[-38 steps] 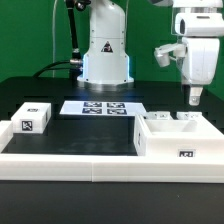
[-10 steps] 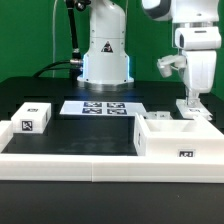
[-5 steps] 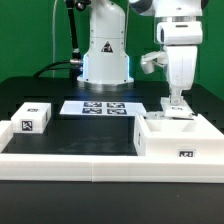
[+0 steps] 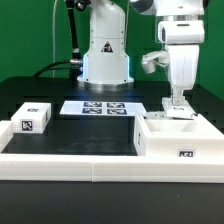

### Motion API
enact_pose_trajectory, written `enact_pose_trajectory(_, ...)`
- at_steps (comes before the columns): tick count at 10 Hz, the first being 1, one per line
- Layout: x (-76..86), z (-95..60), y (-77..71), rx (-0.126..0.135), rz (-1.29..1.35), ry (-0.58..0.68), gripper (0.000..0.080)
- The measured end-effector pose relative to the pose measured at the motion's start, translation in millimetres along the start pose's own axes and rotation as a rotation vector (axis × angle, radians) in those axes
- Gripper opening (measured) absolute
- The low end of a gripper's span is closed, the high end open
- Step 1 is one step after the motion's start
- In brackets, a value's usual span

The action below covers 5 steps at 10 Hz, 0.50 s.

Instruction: Assemble cabinet

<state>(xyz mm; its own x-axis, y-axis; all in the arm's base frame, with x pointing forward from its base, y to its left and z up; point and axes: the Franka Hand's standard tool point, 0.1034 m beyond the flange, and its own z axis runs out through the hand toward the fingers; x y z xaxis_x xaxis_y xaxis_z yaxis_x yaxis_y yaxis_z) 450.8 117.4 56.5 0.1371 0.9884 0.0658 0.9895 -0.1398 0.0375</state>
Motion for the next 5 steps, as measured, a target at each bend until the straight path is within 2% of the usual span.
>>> enact_pose_trajectory(5, 0.6, -1.8, 4.1, 0.003, 0.009, -0.004, 0.0070)
